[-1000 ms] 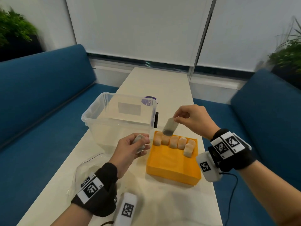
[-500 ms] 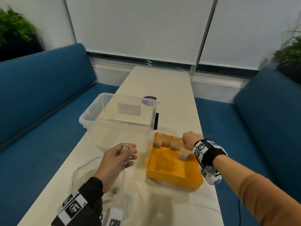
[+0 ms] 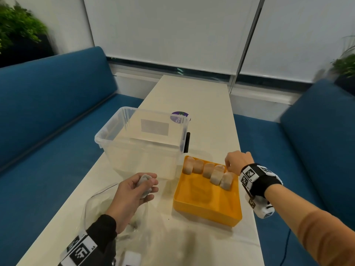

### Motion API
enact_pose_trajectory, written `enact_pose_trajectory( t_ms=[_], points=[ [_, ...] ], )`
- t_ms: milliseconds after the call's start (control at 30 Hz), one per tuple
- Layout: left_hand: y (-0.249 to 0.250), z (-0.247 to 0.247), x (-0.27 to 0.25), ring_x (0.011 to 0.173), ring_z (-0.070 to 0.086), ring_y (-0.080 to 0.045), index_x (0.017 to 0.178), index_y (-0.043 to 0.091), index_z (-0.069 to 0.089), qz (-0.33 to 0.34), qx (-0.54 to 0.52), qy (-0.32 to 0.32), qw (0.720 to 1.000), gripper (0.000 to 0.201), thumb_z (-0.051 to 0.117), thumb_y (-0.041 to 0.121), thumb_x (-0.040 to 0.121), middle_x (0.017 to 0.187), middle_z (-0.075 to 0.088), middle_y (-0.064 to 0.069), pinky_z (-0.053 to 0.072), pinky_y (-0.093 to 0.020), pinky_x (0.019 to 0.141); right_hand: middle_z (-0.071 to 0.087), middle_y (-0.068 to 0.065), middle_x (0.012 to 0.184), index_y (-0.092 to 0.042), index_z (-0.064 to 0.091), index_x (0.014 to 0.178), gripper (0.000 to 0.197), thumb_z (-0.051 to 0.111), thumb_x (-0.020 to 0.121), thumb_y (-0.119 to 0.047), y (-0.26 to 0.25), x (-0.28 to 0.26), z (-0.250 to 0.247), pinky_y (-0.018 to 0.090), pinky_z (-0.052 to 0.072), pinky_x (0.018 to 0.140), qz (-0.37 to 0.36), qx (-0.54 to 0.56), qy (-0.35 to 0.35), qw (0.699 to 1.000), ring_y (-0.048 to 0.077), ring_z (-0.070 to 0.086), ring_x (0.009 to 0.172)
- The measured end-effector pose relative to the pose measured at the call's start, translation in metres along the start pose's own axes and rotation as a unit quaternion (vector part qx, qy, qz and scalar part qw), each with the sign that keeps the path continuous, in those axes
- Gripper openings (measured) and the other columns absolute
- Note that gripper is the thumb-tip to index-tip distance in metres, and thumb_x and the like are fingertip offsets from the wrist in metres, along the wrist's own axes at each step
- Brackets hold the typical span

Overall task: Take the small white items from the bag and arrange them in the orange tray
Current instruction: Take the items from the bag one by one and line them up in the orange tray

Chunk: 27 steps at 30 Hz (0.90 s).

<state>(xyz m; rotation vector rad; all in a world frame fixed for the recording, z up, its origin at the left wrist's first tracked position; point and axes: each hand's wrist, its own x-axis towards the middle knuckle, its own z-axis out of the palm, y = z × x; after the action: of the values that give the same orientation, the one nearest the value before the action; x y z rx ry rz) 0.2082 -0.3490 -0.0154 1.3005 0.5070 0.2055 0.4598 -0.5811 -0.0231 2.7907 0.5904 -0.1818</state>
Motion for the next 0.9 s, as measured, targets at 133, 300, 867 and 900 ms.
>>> enact_pose_trajectory(
  t_ms=[133, 300, 867, 900],
  points=[
    [-0.005, -0.002, -0.001, 0.08, 0.068, -0.016, 0.1, 0.005, 0.07, -0.011, 0.0, -0.001, 1.0, 0.013, 0.064, 0.009, 0.089, 0.089, 0.07, -0.005, 0.055, -0.021, 0.066, 0.067, -0.001, 0.098, -0.025, 0.071, 0.098, 0.018, 0.055, 0.09, -0.024, 0.0, -0.001, 0.005, 0.034, 0.041, 0.09, -0.029, -0.025, -0.028, 0.999, 0.02, 0.062, 0.093],
    [-0.009, -0.003, -0.003, 0.081, 0.068, -0.017, 0.099, 0.006, 0.07, -0.02, 0.001, 0.004, 1.0, 0.013, 0.064, 0.009, 0.089, 0.092, 0.07, -0.007, 0.055, -0.023, 0.066, 0.066, -0.001, 0.102, -0.025, 0.066, 0.104, 0.021, 0.047, 0.094, -0.024, -0.004, 0.001, 0.008, 0.035, 0.037, 0.094, -0.049, -0.061, -0.03, 0.996, 0.021, 0.061, 0.097],
    [-0.009, -0.005, -0.002, 0.083, 0.069, -0.019, 0.1, 0.009, 0.071, -0.037, 0.002, 0.007, 0.999, 0.014, 0.065, 0.011, 0.088, 0.096, 0.071, -0.008, 0.054, -0.024, 0.067, 0.047, -0.005, 0.069, -0.019, 0.058, 0.09, 0.017, 0.043, 0.097, -0.019, -0.009, 0.004, -0.004, 0.039, 0.033, 0.098, -0.059, -0.09, -0.014, 0.994, 0.019, 0.05, 0.073],
    [-0.009, -0.004, -0.002, 0.083, 0.069, -0.018, 0.101, 0.009, 0.071, -0.035, 0.004, 0.004, 0.999, 0.014, 0.064, 0.012, 0.088, 0.096, 0.072, -0.008, 0.054, -0.024, 0.067, 0.052, -0.003, 0.075, -0.019, 0.061, 0.094, 0.018, 0.043, 0.096, -0.017, -0.01, 0.003, -0.004, 0.039, 0.033, 0.097, -0.061, -0.084, -0.011, 0.995, 0.02, 0.052, 0.074]
  ],
)
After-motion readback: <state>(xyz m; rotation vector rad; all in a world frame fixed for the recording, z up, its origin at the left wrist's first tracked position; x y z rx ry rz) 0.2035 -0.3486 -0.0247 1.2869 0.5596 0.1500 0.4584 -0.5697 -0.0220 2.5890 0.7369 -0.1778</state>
